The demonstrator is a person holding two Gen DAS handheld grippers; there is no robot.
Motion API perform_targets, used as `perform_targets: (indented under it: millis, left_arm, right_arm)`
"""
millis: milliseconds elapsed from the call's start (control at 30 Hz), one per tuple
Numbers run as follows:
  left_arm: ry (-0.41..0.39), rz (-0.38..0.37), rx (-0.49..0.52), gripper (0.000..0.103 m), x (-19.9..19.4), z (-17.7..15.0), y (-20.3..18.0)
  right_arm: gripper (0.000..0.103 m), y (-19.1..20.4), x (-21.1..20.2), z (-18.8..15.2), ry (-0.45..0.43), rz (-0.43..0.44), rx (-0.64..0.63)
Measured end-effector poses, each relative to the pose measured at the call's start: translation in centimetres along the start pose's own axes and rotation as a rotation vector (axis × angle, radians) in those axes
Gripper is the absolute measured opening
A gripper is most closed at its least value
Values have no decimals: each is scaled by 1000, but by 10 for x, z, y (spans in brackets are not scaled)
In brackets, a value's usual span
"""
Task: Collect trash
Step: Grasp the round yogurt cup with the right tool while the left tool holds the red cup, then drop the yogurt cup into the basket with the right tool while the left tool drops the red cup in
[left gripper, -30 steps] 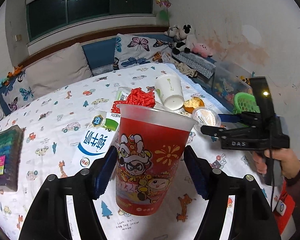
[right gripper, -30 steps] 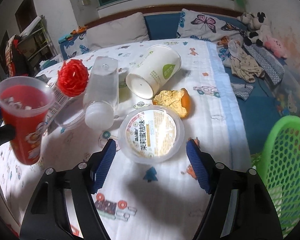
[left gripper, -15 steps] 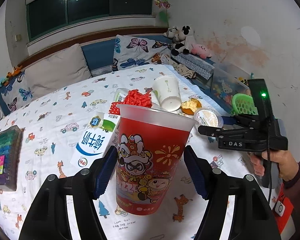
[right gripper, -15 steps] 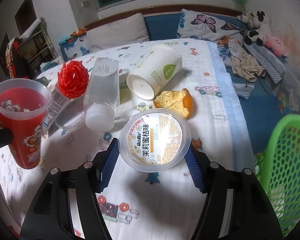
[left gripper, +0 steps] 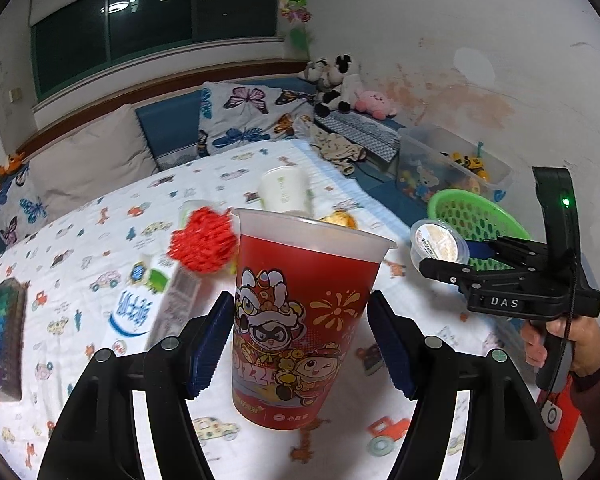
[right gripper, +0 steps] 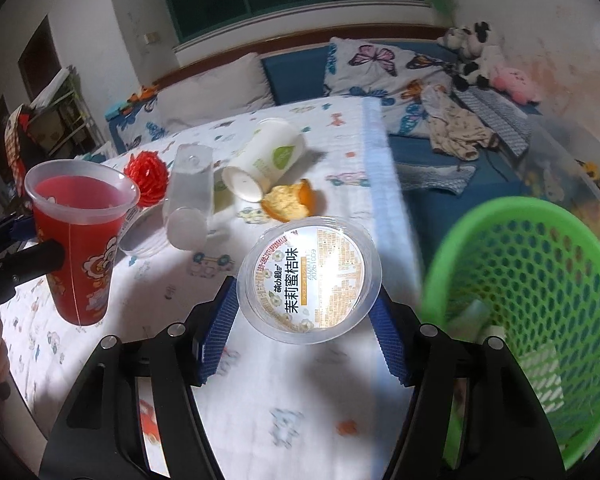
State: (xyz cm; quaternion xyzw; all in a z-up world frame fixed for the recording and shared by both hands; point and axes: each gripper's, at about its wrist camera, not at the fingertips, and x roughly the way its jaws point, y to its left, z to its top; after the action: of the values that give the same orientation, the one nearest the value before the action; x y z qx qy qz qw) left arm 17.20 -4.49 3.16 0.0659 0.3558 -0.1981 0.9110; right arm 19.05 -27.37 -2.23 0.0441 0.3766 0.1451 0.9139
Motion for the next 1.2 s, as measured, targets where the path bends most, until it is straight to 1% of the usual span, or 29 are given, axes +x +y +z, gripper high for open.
perform_targets:
  millis: [367, 633, 867, 1033, 1200]
  left_arm:
    - [11, -59, 66, 66, 21, 18, -51]
    - [25, -107, 123, 66, 38, 30, -94]
    - [34, -137, 173, 66, 52, 41, -127]
    - [45, -156, 188, 66, 64, 49, -146]
    - [59, -176, 202, 66, 75, 53, -165]
  right_arm:
    - [65, -57, -37, -23, -24, -85, 94]
    - [65, -98, -57, -44, -22, -150, 171]
    - [65, -120, -65, -58, -14, -182, 210]
    - [71, -127, -76, -65, -26, -198, 222]
    - [72, -133, -89, -71, -41, -216, 228]
